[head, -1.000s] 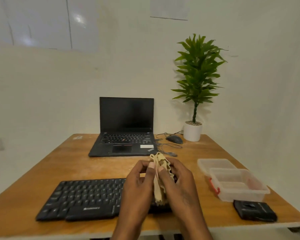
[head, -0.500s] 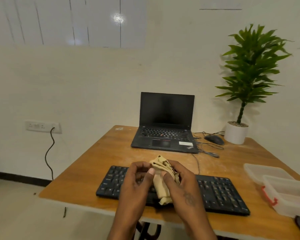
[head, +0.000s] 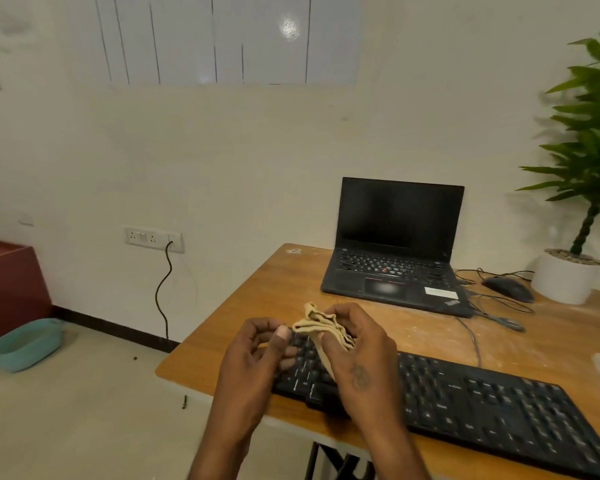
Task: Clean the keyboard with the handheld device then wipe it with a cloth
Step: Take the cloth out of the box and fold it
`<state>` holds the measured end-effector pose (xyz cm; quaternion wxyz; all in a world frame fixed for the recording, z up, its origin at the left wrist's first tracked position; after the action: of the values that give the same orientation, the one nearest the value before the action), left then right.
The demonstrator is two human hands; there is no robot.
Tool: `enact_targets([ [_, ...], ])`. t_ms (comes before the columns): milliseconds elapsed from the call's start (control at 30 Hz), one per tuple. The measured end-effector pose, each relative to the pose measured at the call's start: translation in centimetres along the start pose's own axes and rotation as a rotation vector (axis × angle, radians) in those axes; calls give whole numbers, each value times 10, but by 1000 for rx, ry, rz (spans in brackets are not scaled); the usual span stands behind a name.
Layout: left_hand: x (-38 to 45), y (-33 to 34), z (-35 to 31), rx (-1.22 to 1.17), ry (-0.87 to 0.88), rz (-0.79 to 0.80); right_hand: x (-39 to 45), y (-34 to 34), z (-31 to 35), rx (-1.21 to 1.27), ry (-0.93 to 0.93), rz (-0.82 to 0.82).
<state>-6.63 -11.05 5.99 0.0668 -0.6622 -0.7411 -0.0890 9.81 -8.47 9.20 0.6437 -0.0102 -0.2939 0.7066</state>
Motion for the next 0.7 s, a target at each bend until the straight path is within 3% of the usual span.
enact_targets([
  [133,16,-26,-1,219,22,113,26,16,2,-149,-17,41],
  [267,30,-36,8,213,-54,274,45,27,-2,-243,29,42],
  [433,37,-21,15,-16,-181,126,38,61,0,-279,-9,138],
  [533,39,-15,15,18,-161,101,30,78,5,-212,-69,204],
  [700,47,-17,10,77,-163,154,18,60,-8,129,29,430],
])
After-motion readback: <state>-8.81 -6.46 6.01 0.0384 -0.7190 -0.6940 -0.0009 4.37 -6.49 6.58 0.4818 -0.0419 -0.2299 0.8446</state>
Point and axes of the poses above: each hand's wrist, its own x-axis towards the middle knuckle, its own y-axis out of the palm, z = x × y, the point moved 5 cm from there along x, towards the middle knuckle, and after that the axes turned 12 degrees about z, right-handed, at the moved point
